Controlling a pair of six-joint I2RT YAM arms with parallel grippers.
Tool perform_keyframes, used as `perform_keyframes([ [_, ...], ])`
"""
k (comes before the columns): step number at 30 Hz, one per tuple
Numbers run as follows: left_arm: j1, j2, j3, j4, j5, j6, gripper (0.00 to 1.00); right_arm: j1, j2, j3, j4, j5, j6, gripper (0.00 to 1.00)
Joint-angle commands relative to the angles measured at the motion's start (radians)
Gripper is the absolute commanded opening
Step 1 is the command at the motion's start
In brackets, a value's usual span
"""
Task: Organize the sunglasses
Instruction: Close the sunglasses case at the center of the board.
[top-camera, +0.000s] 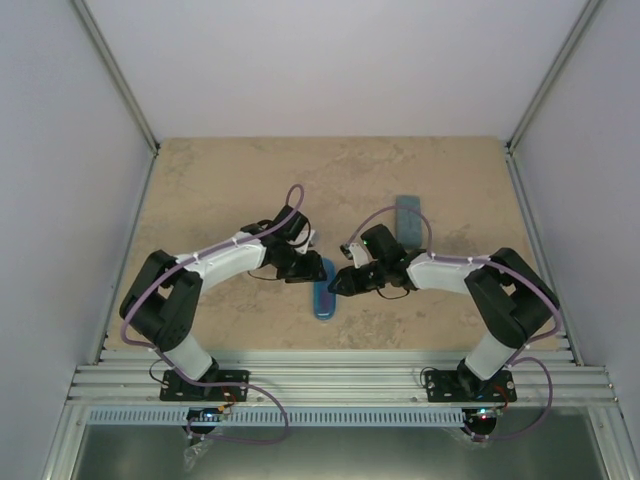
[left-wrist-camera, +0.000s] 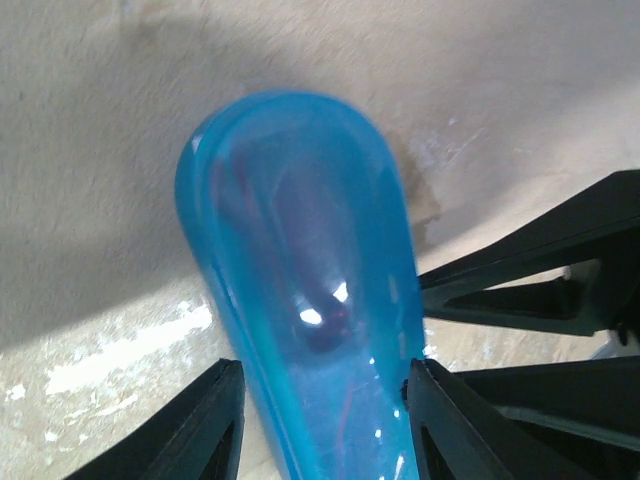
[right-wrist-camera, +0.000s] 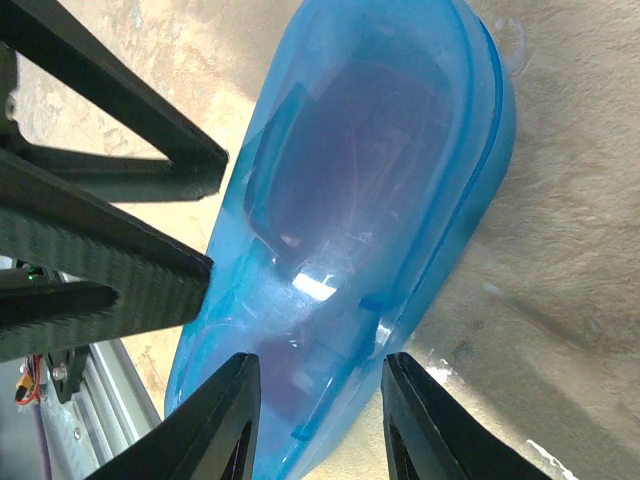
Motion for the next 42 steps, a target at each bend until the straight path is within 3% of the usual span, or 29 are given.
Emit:
perform_keyframes([
  [1, -0.003, -0.015, -0.043, -0.001, -0.002, -0.028, 0.48, 0.005, 0.035, -0.008, 0.013, 0.052, 0.029, 0.35],
  [6, -0.002, 0.013, -0.074, 0.032, 0.060, -0.034, 0.46, 0.004, 0.050, -0.027, 0.048, 0.040, 0.056, 0.34],
  [16, -0.004, 0.050, -0.088, 0.033, 0.065, -0.031, 0.32, 0.007, 0.084, -0.068, 0.081, 0.024, 0.073, 0.30],
  [21, -0.004, 0.069, -0.086, 0.025, 0.046, -0.030, 0.30, 0.005, 0.120, -0.073, 0.082, 0.019, 0.095, 0.23],
  [26, -0.004, 0.087, -0.073, 0.019, 0.040, -0.028, 0.29, 0.004, 0.120, -0.070, 0.090, 0.020, 0.101, 0.22],
  [30, -0.005, 0.067, -0.041, 0.023, 0.026, -0.018, 0.36, 0.004, 0.053, -0.038, 0.069, 0.067, 0.085, 0.25],
  [36, -0.004, 0.000, 0.016, 0.026, -0.085, -0.014, 0.49, 0.007, -0.080, 0.044, -0.050, 0.199, 0.043, 0.37],
  [42, 0.004, -0.146, 0.046, 0.016, -0.392, -0.045, 0.60, 0.074, -0.085, 0.154, -0.285, 0.401, 0.100, 0.50],
])
